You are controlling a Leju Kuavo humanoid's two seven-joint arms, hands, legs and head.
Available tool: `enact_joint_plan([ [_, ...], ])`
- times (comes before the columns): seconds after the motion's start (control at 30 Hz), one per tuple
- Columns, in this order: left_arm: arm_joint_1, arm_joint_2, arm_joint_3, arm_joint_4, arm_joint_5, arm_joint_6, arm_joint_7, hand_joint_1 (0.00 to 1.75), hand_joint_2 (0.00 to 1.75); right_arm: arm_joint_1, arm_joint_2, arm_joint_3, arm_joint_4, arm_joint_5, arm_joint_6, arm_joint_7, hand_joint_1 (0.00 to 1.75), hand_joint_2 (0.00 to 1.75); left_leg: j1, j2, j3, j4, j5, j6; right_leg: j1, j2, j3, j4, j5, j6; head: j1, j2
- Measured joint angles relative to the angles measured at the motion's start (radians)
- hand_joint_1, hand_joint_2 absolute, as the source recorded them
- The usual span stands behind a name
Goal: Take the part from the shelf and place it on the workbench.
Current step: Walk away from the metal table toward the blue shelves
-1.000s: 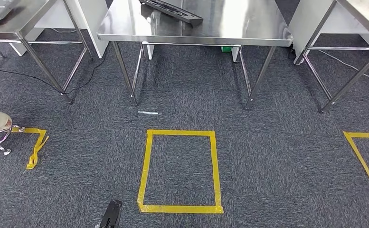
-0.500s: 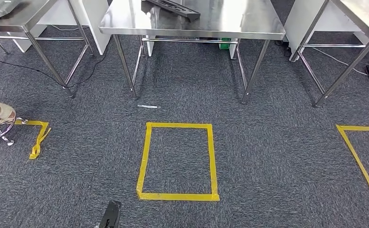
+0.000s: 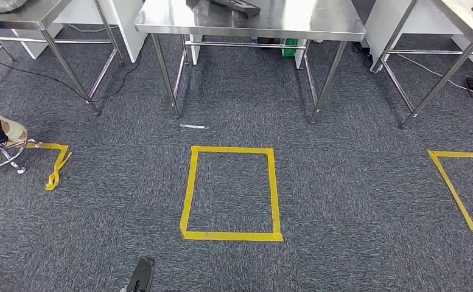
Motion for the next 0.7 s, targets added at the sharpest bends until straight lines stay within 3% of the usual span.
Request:
enact_joint_plan([
  [0.03, 0.0, 0.0, 0.0, 0.0, 0.002, 0.0, -0.002, 0.0, 0.0, -0.001, 0.0, 0.0, 0.0, 0.001, 0.0, 0.0, 0.0, 0.0, -0.001, 0.001, -0.001, -0.001, 0.006, -0.006, 0.004, 0.0, 0.004, -0.015, -0.003, -0.008, -0.001, 0.0],
  [0.1, 0.001, 0.001, 0.0, 0.0, 0.004, 0.0, -0.003, 0.0, 0.0, 0.0, 0.001, 0.0, 0.0, 0.002, 0.001, 0.0, 0.0, 0.0, 0.004, 0.001, -0.006, 0.005, 0.005, -0.018, -0.002, 0.0, -0.005, -0.016, 0.005, -0.027, -0.004, 0.0],
  [0.13, 0.002, 0.001, 0.0, 0.0, 0.005, 0.0, -0.004, 0.0, 0.0, 0.001, 0.001, 0.0, 0.0, 0.002, 0.001, -0.001, 0.0, 0.0, 0.006, -0.001, -0.015, 0.027, -0.015, -0.023, -0.005, -0.001, -0.008, -0.017, 0.011, -0.038, -0.006, 0.0],
  [0.2, 0.003, 0.002, 0.0, 0.001, 0.01, 0.001, -0.006, 0.0, 0.0, 0.0, 0.002, 0.0, 0.0, 0.003, -0.001, -0.004, 0.0, 0.0, 0.01, -0.005, -0.053, 0.129, -0.093, -0.032, -0.008, -0.004, -0.017, -0.018, 0.022, -0.054, -0.01, 0.0],
  [0.27, 0.007, 0.002, 0.0, 0.002, 0.018, 0.001, -0.011, 0.0, 0.0, 0.0, 0.001, 0.0, 0.0, 0.006, -0.001, -0.006, 0.0, 0.0, 0.012, -0.007, -0.092, 0.253, -0.159, -0.04, -0.007, -0.005, -0.025, -0.017, 0.029, -0.06, -0.012, 0.0],
  [0.3, 0.01, 0.002, 0.0, 0.002, 0.021, 0.002, -0.013, 0.0, 0.0, 0.0, 0.001, 0.0, 0.0, 0.011, 0.0, -0.005, 0.0, 0.0, 0.013, -0.008, -0.095, 0.282, -0.166, -0.043, -0.006, -0.006, -0.027, -0.016, 0.031, -0.06, -0.012, 0.0],
  [0.33, 0.012, 0.002, 0.0, 0.003, 0.024, 0.002, -0.015, 0.0, 0.0, 0.0, 0.001, 0.002, 0.0, 0.02, 0.003, -0.002, 0.0, 0.0, 0.015, -0.008, -0.08, 0.275, -0.154, -0.044, -0.006, -0.008, -0.028, -0.014, 0.033, -0.059, -0.012, 0.0],
  [0.37, 0.014, 0.003, 0.0, 0.003, 0.028, 0.002, -0.017, 0.0, 0.0, -0.001, 0.0, 0.005, 0.0, 0.03, 0.007, 0.002, 0.0, 0.0, 0.017, -0.004, -0.048, 0.23, -0.127, -0.045, -0.007, -0.012, -0.028, -0.011, 0.033, -0.058, -0.013, 0.0],
  [0.43, 0.013, 0.003, 0.0, 0.003, 0.033, 0.004, -0.021, 0.0, 0.0, -0.002, -0.001, 0.015, 0.0, 0.047, 0.011, 0.011, 0.0, 0.0, 0.016, 0.02, 0.032, 0.102, -0.078, -0.042, -0.004, -0.021, -0.031, -0.003, 0.031, -0.053, -0.014, 0.0],
  [0.47, 0.013, 0.003, 0.0, 0.003, 0.035, 0.004, -0.023, 0.0, 0.0, -0.003, -0.001, 0.019, 0.0, 0.051, 0.011, 0.013, 0.0, 0.0, 0.014, 0.032, 0.056, 0.057, -0.066, -0.037, -0.001, -0.026, -0.034, 0.0, 0.029, -0.049, -0.015, 0.0],
  [0.53, 0.013, 0.003, 0.0, 0.003, 0.04, 0.006, -0.027, 0.0, 0.0, -0.005, -0.003, 0.024, 0.0, 0.053, 0.01, 0.016, 0.0, 0.0, 0.006, 0.033, 0.067, 0.024, -0.07, -0.024, 0.006, -0.041, -0.039, 0.004, 0.028, -0.039, -0.015, 0.0],
  [0.6, 0.013, 0.004, 0.0, 0.003, 0.043, 0.009, -0.03, 0.0, 0.0, -0.009, -0.004, 0.028, 0.0, 0.052, 0.008, 0.018, 0.0, 0.0, 0.007, 0.014, 0.06, 0.013, -0.067, -0.007, 0.006, -0.051, -0.042, 0.009, 0.025, -0.027, -0.012, 0.0],
  [0.67, 0.013, 0.003, 0.0, 0.003, 0.041, 0.012, -0.031, 0.0, 0.0, -0.012, -0.004, 0.03, -0.001, 0.049, 0.005, 0.018, 0.0, 0.0, 0.009, -0.001, 0.054, 0.008, -0.058, 0.009, 0.003, -0.036, -0.07, 0.06, -0.006, -0.023, -0.01, 0.0],
  [0.7, 0.013, 0.002, 0.0, 0.003, 0.039, 0.012, -0.03, 0.0, 0.0, -0.012, -0.004, 0.031, -0.001, 0.047, 0.003, 0.017, 0.0, 0.0, 0.009, -0.008, 0.052, 0.006, -0.054, 0.015, 0.001, -0.023, -0.097, 0.117, -0.034, -0.025, -0.009, 0.0],
])
